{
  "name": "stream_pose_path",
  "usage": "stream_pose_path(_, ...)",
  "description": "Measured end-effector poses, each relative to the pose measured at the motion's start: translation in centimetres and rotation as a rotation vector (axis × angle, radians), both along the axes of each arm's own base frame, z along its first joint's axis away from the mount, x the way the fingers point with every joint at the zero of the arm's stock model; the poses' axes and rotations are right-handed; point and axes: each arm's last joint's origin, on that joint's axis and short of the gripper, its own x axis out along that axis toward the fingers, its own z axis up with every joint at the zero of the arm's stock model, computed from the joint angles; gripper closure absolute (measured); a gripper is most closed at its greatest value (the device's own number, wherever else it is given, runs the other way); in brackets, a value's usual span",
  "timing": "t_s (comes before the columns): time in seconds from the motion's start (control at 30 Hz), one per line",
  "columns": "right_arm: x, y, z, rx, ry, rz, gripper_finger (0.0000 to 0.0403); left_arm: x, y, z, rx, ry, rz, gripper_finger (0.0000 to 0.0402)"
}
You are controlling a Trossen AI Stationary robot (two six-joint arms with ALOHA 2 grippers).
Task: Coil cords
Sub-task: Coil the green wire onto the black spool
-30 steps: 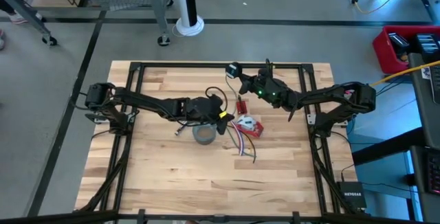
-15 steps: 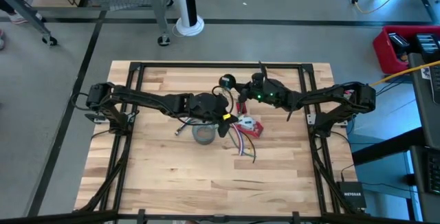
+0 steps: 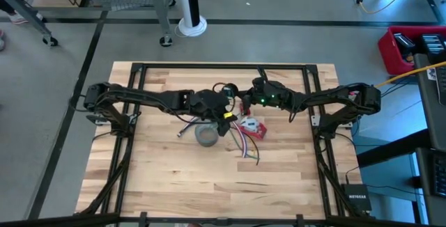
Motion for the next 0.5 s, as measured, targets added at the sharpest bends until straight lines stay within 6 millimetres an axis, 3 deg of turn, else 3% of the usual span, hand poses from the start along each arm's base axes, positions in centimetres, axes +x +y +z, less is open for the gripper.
stream_pose_path(0.5, 0.1, 0.4, 0.0, 0.037, -0.011, 0.138, 0.0395, -1.5, 3.4, -0.3, 0.069, 0.128, 0.157, 0.0400)
